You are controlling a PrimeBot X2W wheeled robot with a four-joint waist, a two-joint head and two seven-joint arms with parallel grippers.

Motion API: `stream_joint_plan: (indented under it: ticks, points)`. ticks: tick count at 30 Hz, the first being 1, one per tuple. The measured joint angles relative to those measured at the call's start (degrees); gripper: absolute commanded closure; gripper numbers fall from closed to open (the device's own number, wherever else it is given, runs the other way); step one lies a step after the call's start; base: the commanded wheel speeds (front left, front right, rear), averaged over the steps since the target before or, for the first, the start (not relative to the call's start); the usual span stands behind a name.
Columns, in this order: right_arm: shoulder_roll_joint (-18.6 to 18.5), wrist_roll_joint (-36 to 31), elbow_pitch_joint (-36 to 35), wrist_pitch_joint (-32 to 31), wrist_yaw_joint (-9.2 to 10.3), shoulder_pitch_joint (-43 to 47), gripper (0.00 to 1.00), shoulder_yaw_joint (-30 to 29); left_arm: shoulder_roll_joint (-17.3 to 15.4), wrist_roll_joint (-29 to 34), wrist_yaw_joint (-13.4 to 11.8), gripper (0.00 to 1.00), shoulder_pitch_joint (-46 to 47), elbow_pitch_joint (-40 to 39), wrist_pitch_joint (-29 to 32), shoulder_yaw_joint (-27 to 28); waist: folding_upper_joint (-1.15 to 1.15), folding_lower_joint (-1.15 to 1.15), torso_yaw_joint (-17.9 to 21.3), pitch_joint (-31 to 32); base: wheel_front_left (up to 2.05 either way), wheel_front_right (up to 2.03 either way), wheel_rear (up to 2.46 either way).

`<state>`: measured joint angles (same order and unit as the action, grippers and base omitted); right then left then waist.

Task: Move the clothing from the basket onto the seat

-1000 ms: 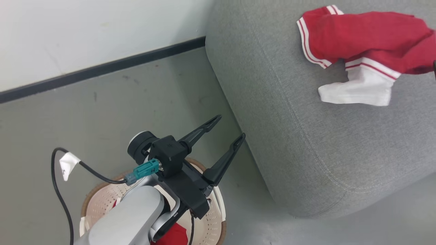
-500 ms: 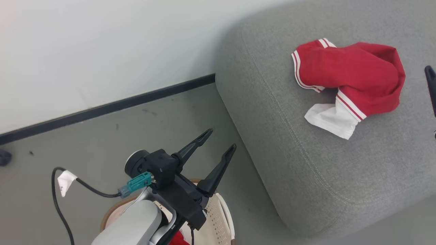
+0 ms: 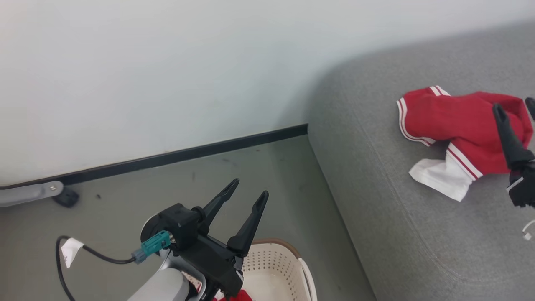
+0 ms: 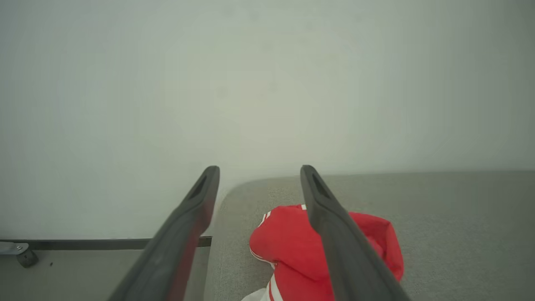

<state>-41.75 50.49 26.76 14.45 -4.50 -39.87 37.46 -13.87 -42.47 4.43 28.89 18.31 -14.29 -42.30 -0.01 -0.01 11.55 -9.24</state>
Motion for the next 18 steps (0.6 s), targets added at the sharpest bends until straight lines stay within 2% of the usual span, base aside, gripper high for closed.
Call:
stream_joint_plan:
  ticks: [9,18]
  points:
    - [0.5,0.0,-7.7,0.0,3.12,8.1,0.00,-3.2,-0.7,-0.3,-2.4,0.00,-3.6,-0.1,0.0,2.8,0.00,0.00,-4.3,2.9,0.00,0.00,0.00]
    - [3.8,-0.7,-12.9,0.1,6.60,17.3,0.00,-6.3,-2.0,-0.8,-6.1,0.00,-9.3,-1.2,0.0,8.3,0.00,0.00,-7.9,5.5,0.00,0.00,0.00]
